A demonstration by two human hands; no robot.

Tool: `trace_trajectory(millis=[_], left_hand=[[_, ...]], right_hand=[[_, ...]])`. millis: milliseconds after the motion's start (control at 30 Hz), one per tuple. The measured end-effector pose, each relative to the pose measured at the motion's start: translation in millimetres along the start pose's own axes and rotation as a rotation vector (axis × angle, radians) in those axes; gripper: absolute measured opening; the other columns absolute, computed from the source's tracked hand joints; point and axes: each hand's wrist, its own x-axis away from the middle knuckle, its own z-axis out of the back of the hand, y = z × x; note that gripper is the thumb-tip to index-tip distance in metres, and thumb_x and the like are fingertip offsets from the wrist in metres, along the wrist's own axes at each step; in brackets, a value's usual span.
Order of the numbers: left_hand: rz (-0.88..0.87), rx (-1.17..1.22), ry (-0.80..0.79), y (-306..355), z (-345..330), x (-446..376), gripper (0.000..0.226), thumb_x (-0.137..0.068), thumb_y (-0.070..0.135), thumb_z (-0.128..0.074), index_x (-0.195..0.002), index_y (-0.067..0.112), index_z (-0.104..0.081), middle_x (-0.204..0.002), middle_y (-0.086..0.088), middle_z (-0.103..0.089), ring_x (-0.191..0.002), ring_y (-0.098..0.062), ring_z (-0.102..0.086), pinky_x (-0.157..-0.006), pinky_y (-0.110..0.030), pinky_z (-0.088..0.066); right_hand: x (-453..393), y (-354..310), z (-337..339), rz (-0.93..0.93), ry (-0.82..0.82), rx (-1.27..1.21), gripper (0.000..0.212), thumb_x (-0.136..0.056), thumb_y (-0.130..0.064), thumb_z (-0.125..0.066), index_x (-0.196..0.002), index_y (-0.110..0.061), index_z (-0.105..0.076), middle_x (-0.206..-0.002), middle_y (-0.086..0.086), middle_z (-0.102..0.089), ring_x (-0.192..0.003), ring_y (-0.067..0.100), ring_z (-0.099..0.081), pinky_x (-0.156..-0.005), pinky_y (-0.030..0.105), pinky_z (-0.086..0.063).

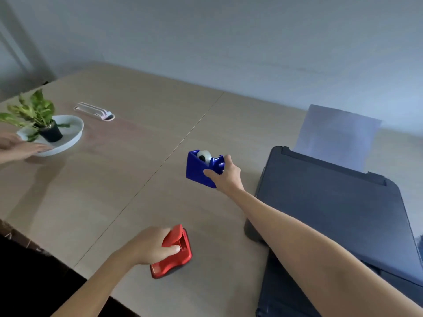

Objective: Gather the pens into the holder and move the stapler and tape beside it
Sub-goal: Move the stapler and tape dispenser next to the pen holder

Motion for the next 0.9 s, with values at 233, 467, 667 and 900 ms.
trace_trajectory(millis=[233, 467, 667, 900], left_hand=[[-0.147, -0.063, -0.138, 118.3, 7.9, 40.2, 0.020, -0.081, 0.038, -0.060, -0.075, 0.024, -0.048, -0.072, 0.010, -0.054, -0.063, -0.009, -0.051, -0.059, -0.023, -0.037], [-0.423, -0.187, -0.313, 290.0, -48.9, 48.6, 0.022, -0.083, 0.039, -0.062, -0.074, 0.022, -0.050, -0.069, 0.013, -0.054, -0.064, -0.007, -0.052, -0.062, -0.024, -0.041], [-0.631, -0.295, -0.420, 418.5, -136.5, 41.5, 0.018, -0.084, 0.035, -0.063, -0.080, 0.020, -0.055, -0.079, 0.008, -0.056, -0.068, -0.010, -0.052, -0.060, -0.023, -0.040], [-0.617, -0.482, -0.491, 512.9, -240.3, 12.8, 0.021, -0.082, 0.014, -0.057, -0.099, 0.003, -0.060, -0.098, -0.015, -0.065, -0.086, -0.030, -0.060, -0.071, -0.035, -0.048]], right_hand=[[75.2, -25.4, 131.7, 0.090, -0.015, -0.230, 0.045, -0.077, -0.027, -0.076, -0.109, -0.012, -0.049, -0.107, 0.007, -0.062, -0.090, 0.022, -0.068, -0.058, 0.044, -0.063], [173.7, 56.2, 317.3, 0.036, 0.190, -0.386, 0.049, -0.061, -0.033, -0.081, -0.101, -0.017, -0.057, -0.109, 0.015, -0.067, -0.092, 0.030, -0.071, -0.061, 0.056, -0.060], [276.3, 162.1, 450.2, -0.073, 0.454, -0.367, 0.043, -0.056, -0.036, -0.083, -0.086, -0.019, -0.056, -0.108, 0.022, -0.067, -0.086, 0.039, -0.071, -0.063, 0.062, -0.058], [344.9, 269.6, 495.3, -0.276, 0.678, -0.362, 0.028, -0.073, -0.020, -0.080, -0.088, -0.017, -0.058, -0.102, 0.019, -0.066, -0.086, 0.036, -0.070, -0.058, 0.054, -0.060]])
